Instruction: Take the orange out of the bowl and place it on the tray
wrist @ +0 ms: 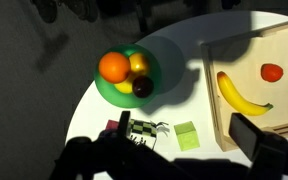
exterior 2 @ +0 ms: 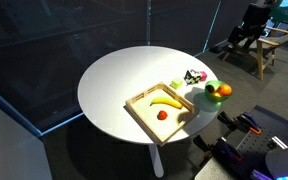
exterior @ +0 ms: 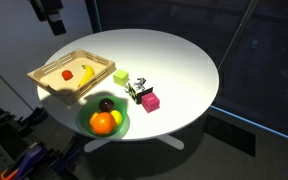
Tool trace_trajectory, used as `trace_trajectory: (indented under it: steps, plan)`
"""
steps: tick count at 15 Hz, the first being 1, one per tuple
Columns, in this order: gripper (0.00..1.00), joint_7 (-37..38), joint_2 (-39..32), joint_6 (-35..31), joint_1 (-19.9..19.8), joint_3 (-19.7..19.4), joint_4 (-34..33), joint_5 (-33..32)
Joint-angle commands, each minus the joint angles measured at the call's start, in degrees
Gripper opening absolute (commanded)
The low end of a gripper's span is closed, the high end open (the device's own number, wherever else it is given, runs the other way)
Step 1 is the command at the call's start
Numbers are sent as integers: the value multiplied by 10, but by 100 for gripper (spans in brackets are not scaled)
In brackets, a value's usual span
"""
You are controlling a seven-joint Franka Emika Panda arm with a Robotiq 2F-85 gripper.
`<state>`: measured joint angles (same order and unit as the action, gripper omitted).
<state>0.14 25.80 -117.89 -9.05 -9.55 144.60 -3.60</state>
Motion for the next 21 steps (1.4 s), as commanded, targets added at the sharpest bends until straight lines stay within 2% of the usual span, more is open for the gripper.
trace_trajectory:
  steps: [1,12,21]
  plan:
    - [100,-13,-10,-10,-5,-2,2,-2]
    - [100,-73,-139,-107,-15,-30,-2,-6]
    - [100,-78,-248,-179,-25,-31,-5,-33]
